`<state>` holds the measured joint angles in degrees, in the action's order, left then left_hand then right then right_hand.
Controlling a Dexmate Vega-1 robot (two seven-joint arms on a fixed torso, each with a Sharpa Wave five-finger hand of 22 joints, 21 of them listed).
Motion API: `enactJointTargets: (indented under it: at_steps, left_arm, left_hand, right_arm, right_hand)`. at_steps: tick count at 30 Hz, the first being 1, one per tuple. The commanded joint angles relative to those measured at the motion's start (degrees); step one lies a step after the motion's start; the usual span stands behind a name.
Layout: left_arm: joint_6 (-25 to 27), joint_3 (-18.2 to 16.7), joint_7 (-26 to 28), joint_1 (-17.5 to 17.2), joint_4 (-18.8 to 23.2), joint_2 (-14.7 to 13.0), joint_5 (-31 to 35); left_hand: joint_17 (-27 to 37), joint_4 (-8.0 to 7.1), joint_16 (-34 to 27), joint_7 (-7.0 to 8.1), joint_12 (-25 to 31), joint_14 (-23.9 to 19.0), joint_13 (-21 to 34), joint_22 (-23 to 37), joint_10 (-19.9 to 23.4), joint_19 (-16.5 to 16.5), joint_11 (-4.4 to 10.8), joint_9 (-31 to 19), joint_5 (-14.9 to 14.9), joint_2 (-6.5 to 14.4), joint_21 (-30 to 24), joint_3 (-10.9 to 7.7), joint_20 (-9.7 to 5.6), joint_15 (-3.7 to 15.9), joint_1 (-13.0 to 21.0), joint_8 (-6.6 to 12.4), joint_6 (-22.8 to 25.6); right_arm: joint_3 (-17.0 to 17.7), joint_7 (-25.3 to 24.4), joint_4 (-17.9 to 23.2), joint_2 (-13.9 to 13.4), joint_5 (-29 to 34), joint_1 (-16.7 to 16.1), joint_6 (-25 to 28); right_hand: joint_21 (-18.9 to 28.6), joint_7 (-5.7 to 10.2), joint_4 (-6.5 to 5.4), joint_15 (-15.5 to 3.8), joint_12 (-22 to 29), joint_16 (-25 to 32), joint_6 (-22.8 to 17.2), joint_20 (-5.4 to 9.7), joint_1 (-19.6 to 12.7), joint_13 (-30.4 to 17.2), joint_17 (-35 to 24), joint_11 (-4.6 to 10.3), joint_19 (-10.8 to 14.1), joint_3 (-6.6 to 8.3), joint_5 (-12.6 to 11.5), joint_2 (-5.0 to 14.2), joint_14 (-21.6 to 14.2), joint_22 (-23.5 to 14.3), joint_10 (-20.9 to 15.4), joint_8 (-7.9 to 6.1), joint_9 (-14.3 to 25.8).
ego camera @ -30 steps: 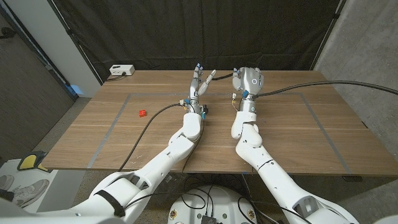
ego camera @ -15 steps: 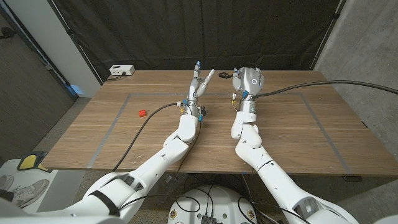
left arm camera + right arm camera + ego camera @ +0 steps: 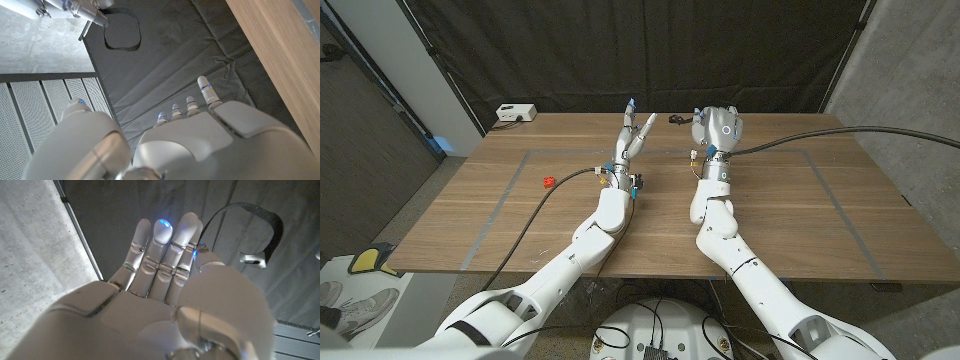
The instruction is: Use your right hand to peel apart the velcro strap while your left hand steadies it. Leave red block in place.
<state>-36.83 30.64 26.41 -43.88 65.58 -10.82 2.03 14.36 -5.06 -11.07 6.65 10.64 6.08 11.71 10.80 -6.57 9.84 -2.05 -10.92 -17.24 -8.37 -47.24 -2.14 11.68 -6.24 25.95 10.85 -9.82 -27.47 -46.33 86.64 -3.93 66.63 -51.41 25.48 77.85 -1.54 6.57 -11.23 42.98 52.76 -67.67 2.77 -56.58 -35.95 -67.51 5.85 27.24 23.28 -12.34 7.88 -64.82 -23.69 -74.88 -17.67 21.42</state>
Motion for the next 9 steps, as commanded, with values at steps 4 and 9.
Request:
enactJointTargets:
  at_steps: [4, 9]
  left_arm:
    - [0.2, -1.5, -7.4, -1.7, 0.5, -4.4, -6.3]
    - [-0.6, -1.6, -11.7, -2.1, -0.5, -4.8, -10.4]
  left_hand:
    - [0.0, -0.12, -0.4, 0.08, 0.6, 0.2, 0.1, 0.3, -0.4, 16.0, 0.29, 0.0, -0.6, 0.6, 0.2, 0.27, 0.35, 0.08, 0.4, 0.42, -0.9]
    - [0.0, -0.18, -0.3, -0.16, 0.6, 0.6, 0.1, 0.3, -0.8, 16.1, -0.31, 0.0, -0.8, 0.9, 0.4, 0.33, 0.35, -0.08, 0.5, 0.32, -1.2]
  right_arm:
    - [-4.0, -0.4, 0.7, 2.7, 7.1, -0.9, 6.1]
    - [-4.9, -4.7, 0.6, 5.7, 7.1, -2.5, 7.2]
  right_hand:
    - [0.9, -0.14, 1.64, -1.68, -0.5, -1.0, -0.8, 6.49, -0.5, 0.0, 0.5, 0.15, -0.3, 1.95, 0.2, 0.18, -0.8, 1.0, -0.7, 0.4, 0.5]
    - [1.3, 0.0, 1.76, -1.68, -0.7, -0.8, -0.9, 6.46, -0.6, 0.0, 0.1, 0.13, -0.3, 2.0, 0.2, 0.13, -1.4, 1.7, -0.8, 0.69, 0.5]
